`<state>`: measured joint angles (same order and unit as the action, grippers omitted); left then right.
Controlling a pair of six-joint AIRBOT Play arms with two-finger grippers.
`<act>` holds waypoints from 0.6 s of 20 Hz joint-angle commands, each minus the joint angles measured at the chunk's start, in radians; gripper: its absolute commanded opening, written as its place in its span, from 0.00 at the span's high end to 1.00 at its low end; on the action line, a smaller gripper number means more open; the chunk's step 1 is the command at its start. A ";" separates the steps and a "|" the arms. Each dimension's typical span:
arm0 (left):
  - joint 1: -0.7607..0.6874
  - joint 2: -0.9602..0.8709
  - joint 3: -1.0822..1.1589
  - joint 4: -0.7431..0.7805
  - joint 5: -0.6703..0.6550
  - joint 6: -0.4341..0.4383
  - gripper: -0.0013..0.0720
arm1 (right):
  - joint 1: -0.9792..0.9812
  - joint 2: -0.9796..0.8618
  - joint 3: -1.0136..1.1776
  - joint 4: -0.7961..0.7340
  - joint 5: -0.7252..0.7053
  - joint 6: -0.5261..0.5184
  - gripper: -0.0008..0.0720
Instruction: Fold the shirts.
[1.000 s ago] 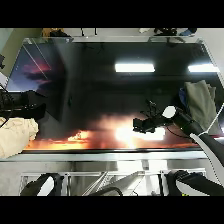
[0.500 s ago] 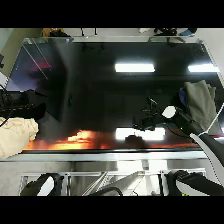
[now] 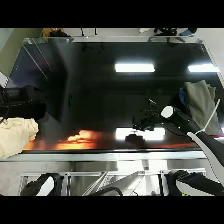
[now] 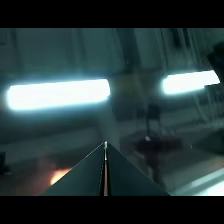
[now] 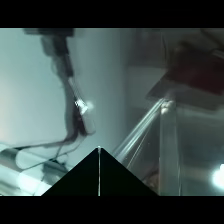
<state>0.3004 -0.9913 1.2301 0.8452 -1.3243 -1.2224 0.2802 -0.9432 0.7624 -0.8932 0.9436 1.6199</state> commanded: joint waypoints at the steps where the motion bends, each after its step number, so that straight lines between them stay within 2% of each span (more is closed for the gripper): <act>1: 0.068 -0.097 0.072 0.026 0.126 0.010 0.96 | 0.000 -0.041 0.000 0.000 -0.005 -0.001 0.94; 2: 0.106 -0.149 0.113 0.026 0.151 0.028 0.95 | 0.000 -0.056 0.000 0.000 -0.019 0.000 0.94; 3: 0.143 -0.202 0.154 0.027 0.166 0.065 0.56 | 0.000 -0.071 0.000 0.001 -0.024 0.003 0.94; 4: 0.179 -0.260 0.196 0.027 0.185 0.074 0.04 | 0.000 -0.087 0.000 0.005 -0.027 0.003 0.94; 6: 0.244 -0.369 0.272 0.055 0.204 0.081 0.07 | 0.000 -0.122 0.000 0.028 -0.036 0.003 0.94; 8: 0.288 -0.471 0.325 0.173 0.247 0.080 0.07 | 0.000 -0.149 0.000 0.043 -0.048 0.002 0.93; 9: 0.306 -0.519 0.343 0.235 0.261 0.080 0.07 | 0.000 -0.156 0.000 0.051 -0.057 -0.001 0.78; 10: 0.323 -0.571 0.355 0.285 0.269 0.079 0.07 | 0.000 -0.157 0.000 0.050 -0.067 -0.001 0.41; 11: 0.340 -0.618 0.358 0.316 0.277 0.077 0.07 | 0.000 -0.156 0.001 0.051 -0.081 -0.001 0.13; 12: 0.357 -0.659 0.357 0.315 0.288 0.077 0.07 | 0.000 -0.156 0.001 0.053 -0.084 -0.001 0.11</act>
<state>0.6041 -1.5227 1.5543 1.0580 -1.0813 -1.1496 0.2806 -1.0824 0.7666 -0.8135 0.8986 1.6222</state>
